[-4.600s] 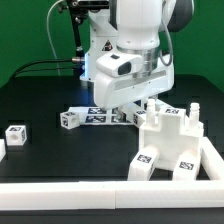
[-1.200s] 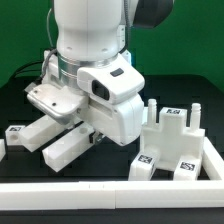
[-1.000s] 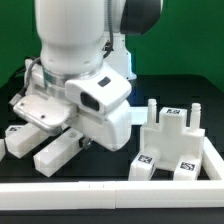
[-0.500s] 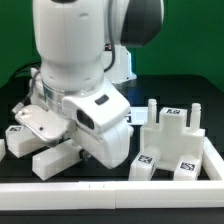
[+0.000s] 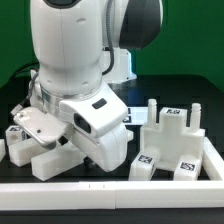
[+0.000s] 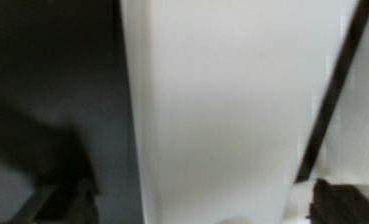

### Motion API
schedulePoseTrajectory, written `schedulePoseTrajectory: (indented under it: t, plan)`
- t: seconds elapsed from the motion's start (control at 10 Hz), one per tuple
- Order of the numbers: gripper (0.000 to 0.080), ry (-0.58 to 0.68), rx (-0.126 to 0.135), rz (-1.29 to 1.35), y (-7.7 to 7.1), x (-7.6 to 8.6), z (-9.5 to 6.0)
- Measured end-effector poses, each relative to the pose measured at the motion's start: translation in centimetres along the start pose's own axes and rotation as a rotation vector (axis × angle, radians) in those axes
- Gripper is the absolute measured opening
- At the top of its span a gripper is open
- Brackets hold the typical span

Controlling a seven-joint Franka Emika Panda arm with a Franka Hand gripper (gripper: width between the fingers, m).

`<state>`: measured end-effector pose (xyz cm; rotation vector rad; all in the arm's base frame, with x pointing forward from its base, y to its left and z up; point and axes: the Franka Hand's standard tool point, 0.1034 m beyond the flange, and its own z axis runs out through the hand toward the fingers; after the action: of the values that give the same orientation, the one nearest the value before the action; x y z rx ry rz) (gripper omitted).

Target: Assemble chair

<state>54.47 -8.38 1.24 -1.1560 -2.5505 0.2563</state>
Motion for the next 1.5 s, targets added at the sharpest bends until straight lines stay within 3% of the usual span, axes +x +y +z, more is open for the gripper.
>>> schedulePoseTrajectory:
  t: [0.3, 0.4, 0.5, 0.8, 1.1, 1.2, 1.5]
  plan:
    - [0.0648, -0.064, -0.014, 0.178, -0.8, -0.5, -4.5]
    - [0.0648, -0.076, -0.037, 0.261, -0.7, -0.4, -5.5]
    - [0.0649, -0.086, -0.058, 0.296, -0.9, -0.5, -5.7]
    - [0.0649, -0.075, -0.062, 0.537, -1.1, -0.6, -5.3]
    - [0.0649, 0.004, -0.100, 0.947, -3.5, -2.1, -5.5]
    - [0.0649, 0.024, -0.073, 1.067, -3.7, -1.8, -5.4]
    - [0.0649, 0.031, -0.072, 1.239, -3.5, -1.7, -5.2]
